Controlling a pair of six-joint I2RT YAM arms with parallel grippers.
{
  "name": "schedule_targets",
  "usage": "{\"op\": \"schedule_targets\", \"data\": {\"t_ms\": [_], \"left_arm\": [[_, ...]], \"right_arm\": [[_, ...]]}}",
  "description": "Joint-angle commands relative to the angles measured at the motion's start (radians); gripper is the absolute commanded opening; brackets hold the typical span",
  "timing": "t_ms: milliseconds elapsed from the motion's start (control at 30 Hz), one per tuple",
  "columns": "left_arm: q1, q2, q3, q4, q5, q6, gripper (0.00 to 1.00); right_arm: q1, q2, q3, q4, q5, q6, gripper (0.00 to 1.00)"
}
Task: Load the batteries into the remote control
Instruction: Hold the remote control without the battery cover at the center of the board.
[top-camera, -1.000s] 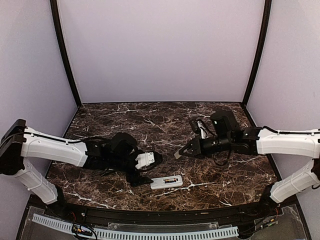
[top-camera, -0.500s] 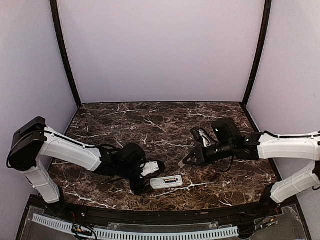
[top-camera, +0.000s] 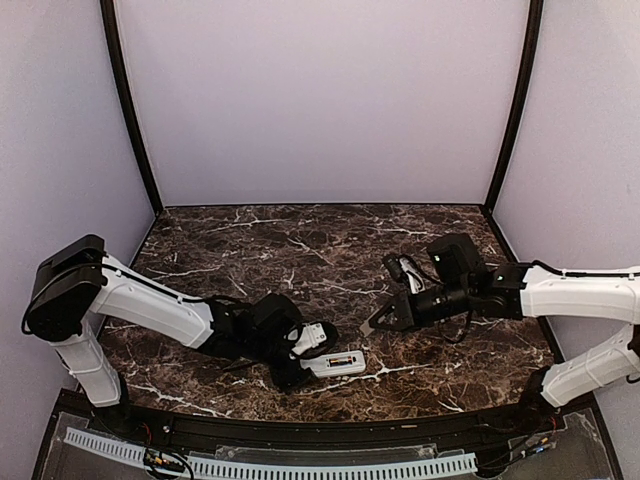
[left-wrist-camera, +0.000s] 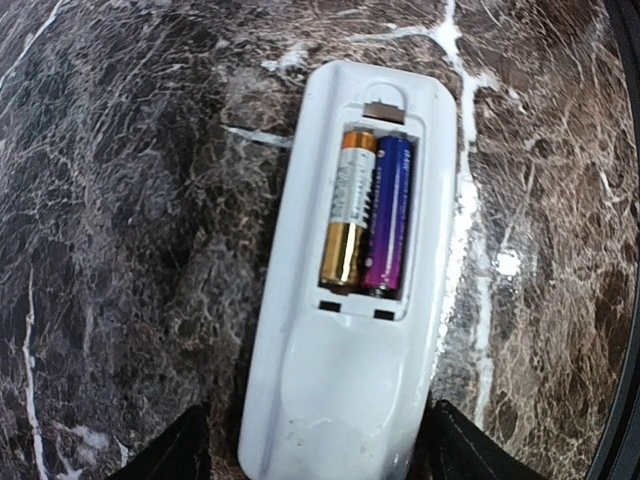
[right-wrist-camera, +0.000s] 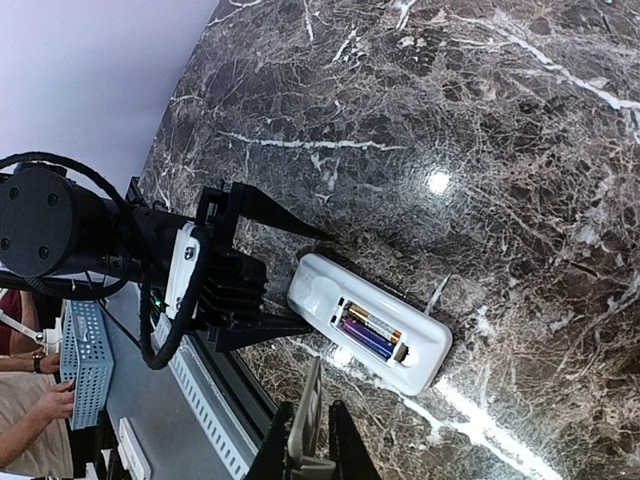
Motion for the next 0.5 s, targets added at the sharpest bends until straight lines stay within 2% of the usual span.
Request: {"op": "schedule_targets", "data": {"t_ms": [0,200,333,467], "left_arm": [[-0.007,0.005,-0.010,0.044,-0.004,-0.087,0.72],[-0.031,0.032,0.007,0.041,-0.052,-0.111,0.70],[-0.047,0.078,0.076,-0.091,-0.122,-0.079,0.69],[-0.050,0.071,0.055,-0.069,-0.064,-0.050,0.67]], "right_arm": [[-0.014,-0.011,0.037,-0.019,-0.007,-0.065,0.00],[-0.029,-0.024,0.019,-0.006,-0.034,-0.105,0.00],[-0.033,-0.039,-0.001,0.009,-0.035,-0.097,0.00],[-0.034,-0.058,-0.036,0.053,-0.010,-0.048,0.00]]}}
